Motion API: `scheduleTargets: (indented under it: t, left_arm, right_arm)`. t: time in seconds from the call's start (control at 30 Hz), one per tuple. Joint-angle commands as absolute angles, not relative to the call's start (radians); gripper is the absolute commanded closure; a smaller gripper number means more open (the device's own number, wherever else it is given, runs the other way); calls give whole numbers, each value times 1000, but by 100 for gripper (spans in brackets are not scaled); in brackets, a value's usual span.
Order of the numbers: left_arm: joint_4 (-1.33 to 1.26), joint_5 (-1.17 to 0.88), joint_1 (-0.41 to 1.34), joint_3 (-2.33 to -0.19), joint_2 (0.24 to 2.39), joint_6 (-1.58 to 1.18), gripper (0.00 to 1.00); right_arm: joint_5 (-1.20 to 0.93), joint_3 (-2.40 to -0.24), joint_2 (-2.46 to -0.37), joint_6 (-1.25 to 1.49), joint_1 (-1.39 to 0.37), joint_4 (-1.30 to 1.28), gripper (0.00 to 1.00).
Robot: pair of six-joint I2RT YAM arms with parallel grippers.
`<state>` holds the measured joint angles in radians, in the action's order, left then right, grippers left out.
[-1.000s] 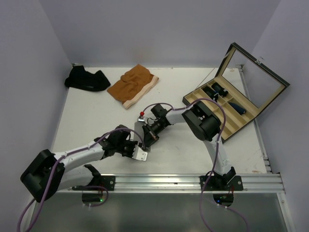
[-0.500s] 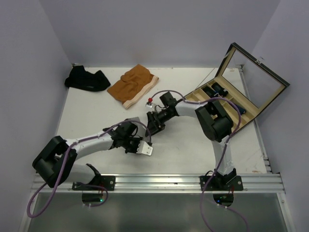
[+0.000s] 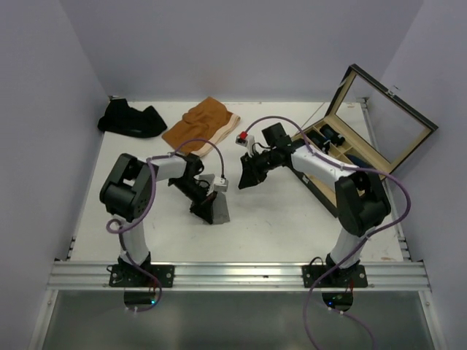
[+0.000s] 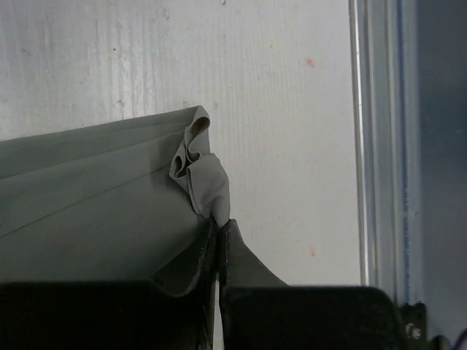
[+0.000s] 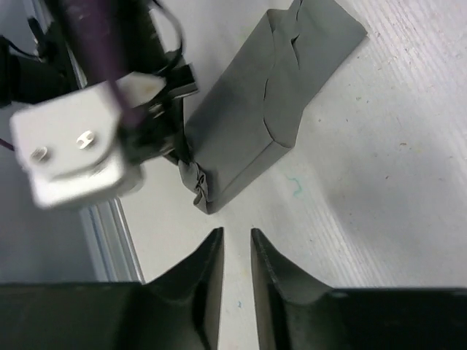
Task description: Roll the underwear
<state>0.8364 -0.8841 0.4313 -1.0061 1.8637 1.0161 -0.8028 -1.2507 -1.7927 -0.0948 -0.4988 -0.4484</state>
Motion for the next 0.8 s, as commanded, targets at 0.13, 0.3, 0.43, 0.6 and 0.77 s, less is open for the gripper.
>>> scheduleTargets:
  t: [0.13,0.3,0.43,0.6,0.77]
  left_arm:
    - [1098,-810,353,-1141,2184,1114,100]
    - [1112,-818,342,-1192,2236,1097,100]
    - [1111,-821,341,-1198,2246,1086,100]
    - [1098,-827,339,-1197,2261,1071,100]
    - [1088,-830,339,-1193,2263,1062,100]
  right_arm:
    - [-663,-1305,-1672,-441,-603,-638,78]
    - [-546,-1279,-1655,-554,-785,-623,67]
    - [-473,-1224,-1667,-587,-902,-514,56]
    - [-443,-1175,-1697,-588,-994,-349,53]
    - [-407,-1134,-1743,-577,-1045,-232,55]
